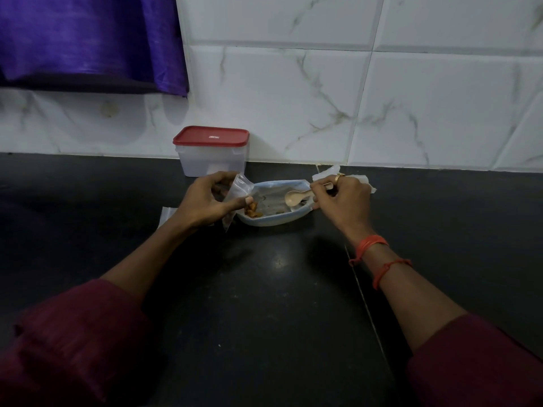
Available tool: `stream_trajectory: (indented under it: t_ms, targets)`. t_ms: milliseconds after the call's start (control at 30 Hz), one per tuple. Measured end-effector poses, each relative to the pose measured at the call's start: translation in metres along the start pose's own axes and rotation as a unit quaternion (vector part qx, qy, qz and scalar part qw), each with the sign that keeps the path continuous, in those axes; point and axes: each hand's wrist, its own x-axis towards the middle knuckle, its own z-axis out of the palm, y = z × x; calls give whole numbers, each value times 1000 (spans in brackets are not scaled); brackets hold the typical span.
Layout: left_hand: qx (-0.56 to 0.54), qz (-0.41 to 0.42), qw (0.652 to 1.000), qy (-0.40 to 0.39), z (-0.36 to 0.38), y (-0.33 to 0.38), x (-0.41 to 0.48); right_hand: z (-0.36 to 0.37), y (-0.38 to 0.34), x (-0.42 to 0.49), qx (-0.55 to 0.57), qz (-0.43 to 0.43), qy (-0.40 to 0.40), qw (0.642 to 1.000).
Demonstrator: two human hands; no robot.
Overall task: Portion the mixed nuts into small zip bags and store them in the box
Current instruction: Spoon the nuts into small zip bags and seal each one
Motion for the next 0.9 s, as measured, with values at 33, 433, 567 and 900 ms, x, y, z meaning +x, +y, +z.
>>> stream_trajectory:
  t_ms: [33, 433, 567, 900]
  targets:
    - [-2, 0, 1000, -1, 0, 0, 0, 0, 1, 0, -6, 2, -5, 1000]
    - [2, 4, 1000, -1, 0, 2, -1, -2, -5, -3, 24, -2, -79, 997]
    - [-4, 2, 1000, -9, 0, 4, -2, -4, -6, -1, 11, 18, -96, 995]
    - [-3, 8, 1000, -3, 1, 4, -3, -2, -23, -7, 2, 67, -144, 987]
